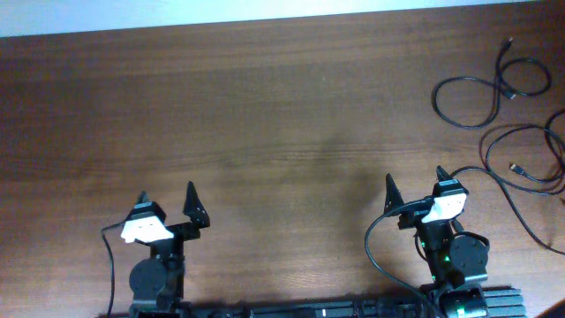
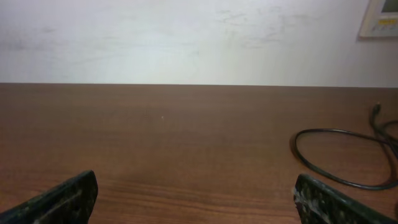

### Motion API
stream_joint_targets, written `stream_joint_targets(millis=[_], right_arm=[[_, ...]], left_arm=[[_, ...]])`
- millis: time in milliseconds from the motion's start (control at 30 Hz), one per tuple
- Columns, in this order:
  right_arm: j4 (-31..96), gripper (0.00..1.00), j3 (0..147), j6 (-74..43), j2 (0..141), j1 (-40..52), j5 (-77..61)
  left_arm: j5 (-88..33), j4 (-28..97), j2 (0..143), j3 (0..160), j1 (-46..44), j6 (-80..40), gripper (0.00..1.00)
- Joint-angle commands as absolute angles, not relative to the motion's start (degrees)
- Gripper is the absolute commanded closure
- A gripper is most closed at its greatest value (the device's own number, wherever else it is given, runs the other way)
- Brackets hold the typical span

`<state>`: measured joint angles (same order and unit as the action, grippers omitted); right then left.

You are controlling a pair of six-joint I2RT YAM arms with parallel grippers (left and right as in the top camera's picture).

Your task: Untangle cables

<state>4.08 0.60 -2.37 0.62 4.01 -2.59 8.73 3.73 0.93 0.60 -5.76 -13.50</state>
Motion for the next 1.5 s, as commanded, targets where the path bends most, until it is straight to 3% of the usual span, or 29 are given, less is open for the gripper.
stream_joint_targets(millis=[0,467,1467], right_arm=[[4.4,0.00,0.3,-1.9,0.2,4.5,-2.7],[4.4,0.00,0.3,-1.9,0.2,4.5,-2.7],[4.4,0.00,0.3,-1.9,0.2,4.5,-2.7]], left_arm=[[-1.2,4.8,0.3,0.5,-3.3,-3.6,0.01],[-2.7,4.8,0.3,0.5,-3.2,2.3,0.01],[-3.2,4.6,0.3,0.5,-3.2,0.3,0.01]])
